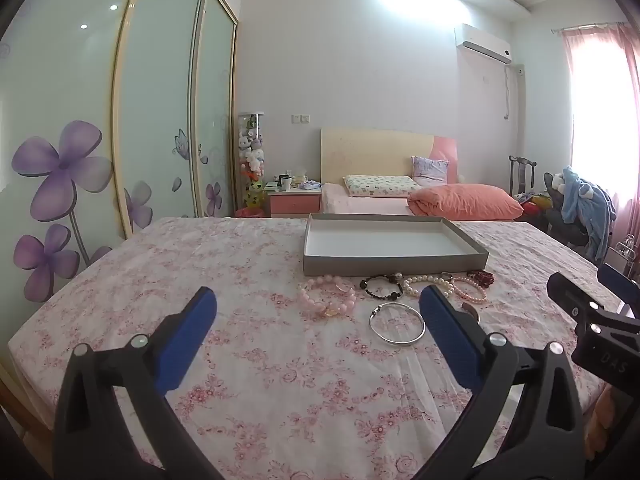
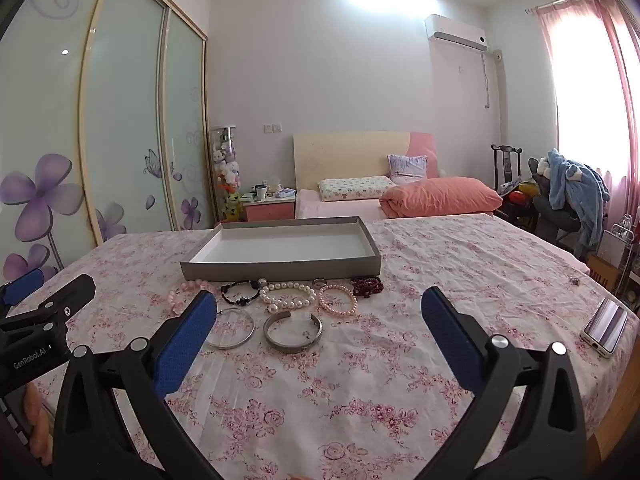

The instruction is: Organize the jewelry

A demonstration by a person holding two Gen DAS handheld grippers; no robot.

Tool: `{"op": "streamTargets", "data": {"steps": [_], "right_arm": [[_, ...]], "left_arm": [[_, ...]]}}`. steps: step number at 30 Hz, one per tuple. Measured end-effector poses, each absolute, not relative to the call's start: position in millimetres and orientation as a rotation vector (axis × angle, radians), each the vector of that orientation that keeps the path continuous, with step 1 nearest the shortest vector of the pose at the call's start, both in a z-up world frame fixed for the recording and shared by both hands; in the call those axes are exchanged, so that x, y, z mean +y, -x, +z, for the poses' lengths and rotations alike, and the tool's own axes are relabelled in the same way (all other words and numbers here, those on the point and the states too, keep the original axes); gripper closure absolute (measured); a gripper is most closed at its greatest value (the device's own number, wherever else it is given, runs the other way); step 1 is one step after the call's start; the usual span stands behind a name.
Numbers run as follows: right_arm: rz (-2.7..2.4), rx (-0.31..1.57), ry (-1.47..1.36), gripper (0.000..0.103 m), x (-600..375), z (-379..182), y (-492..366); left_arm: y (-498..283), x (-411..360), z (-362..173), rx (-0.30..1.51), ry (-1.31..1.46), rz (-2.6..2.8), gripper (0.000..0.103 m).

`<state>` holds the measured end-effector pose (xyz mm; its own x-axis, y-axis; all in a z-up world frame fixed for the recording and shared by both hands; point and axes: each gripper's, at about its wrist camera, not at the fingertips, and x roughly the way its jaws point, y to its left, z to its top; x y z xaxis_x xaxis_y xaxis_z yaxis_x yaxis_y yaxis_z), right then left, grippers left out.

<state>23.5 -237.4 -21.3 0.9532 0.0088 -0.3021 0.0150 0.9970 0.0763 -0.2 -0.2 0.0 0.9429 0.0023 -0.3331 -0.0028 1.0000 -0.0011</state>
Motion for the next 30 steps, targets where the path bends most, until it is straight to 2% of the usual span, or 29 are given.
{"op": "streamTargets", "data": {"steps": [30], "right_arm": [[-0.005,0.316,-0.085,0.002,-237.8,-21.8,-24.5]], "left_arm": [[-0.6,1.4,-0.8,0.35,0.015,0.003,0.004]]}}
